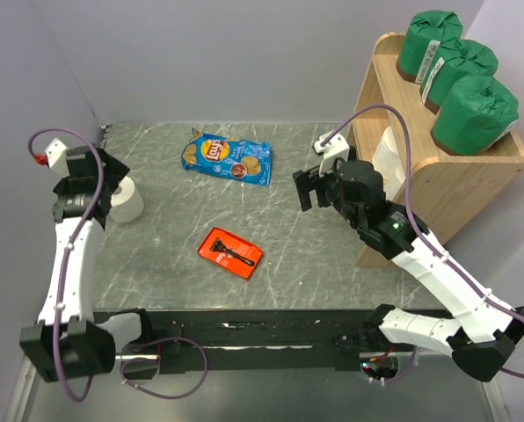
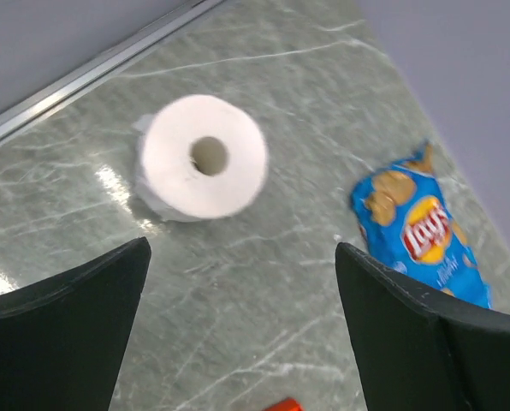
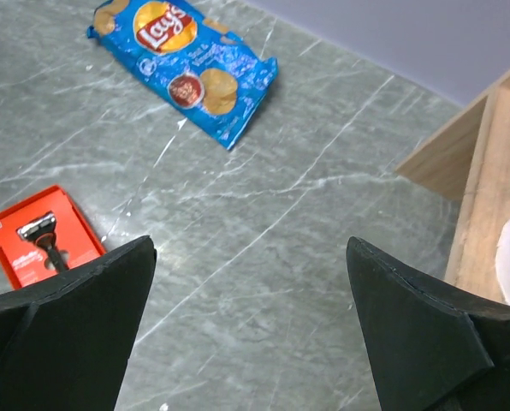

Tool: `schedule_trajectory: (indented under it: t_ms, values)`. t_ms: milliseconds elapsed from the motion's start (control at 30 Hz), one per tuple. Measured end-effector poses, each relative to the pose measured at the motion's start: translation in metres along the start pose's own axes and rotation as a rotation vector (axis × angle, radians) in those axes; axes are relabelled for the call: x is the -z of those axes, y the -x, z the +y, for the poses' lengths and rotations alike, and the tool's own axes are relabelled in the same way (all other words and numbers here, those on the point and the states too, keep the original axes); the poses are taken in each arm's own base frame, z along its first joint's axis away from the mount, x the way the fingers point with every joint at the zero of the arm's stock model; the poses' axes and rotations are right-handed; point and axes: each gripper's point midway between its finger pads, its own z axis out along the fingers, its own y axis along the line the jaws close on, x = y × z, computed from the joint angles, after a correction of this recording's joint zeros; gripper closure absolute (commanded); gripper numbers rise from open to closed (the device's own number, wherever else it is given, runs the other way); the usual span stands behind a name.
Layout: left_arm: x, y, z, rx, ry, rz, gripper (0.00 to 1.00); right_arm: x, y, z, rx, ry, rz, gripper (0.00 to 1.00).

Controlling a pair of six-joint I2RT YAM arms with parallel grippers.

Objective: Place and organize the paper towels onto the shelf

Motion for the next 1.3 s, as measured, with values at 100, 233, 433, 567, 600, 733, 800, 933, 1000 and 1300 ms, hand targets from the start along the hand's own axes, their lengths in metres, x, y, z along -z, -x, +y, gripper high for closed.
schedule_trajectory:
  t_ms: [100,233,433,567,600,733,800,933,1000,1300]
  values:
    - [-0.025,-0.002,0.02,0.049,0.079,0.037,0.1,0.004,-0.003,0.0,-0.016,0.002,0.003,0.0]
    - [-0.054,-0.019,0.039,0.075,0.162,0.107,0.1,0.018,-0.002,-0.002,-0.047,0.008,-0.026,0.01]
    - [-0.082,-0.039,0.046,0.102,0.197,0.181,0.16,0.035,0.006,-0.006,-0.08,0.014,-0.068,0.0]
    - [-0.106,-0.055,0.056,0.119,0.236,0.231,0.19,0.039,0.007,-0.007,-0.098,0.015,-0.075,0.0]
    - [-0.11,-0.06,0.059,0.122,0.249,0.242,0.18,0.039,0.007,-0.007,-0.102,0.016,-0.077,0.01]
    - [-0.118,-0.068,0.063,0.119,0.273,0.264,0.17,0.042,0.006,-0.008,-0.106,0.016,-0.08,0.01]
    - [-0.125,-0.065,0.061,0.118,0.276,0.26,0.17,0.043,0.006,-0.008,-0.107,0.015,-0.083,0.0]
    - [-0.136,-0.063,0.063,0.115,0.296,0.248,0.19,0.043,0.006,-0.008,-0.106,0.015,-0.082,0.0]
    - [-0.138,-0.064,0.066,0.113,0.308,0.246,0.21,0.043,0.005,-0.008,-0.106,0.015,-0.081,0.0]
    - [-0.151,-0.074,0.081,0.101,0.357,0.26,0.37,0.039,-0.001,-0.009,-0.101,0.003,-0.064,0.0]
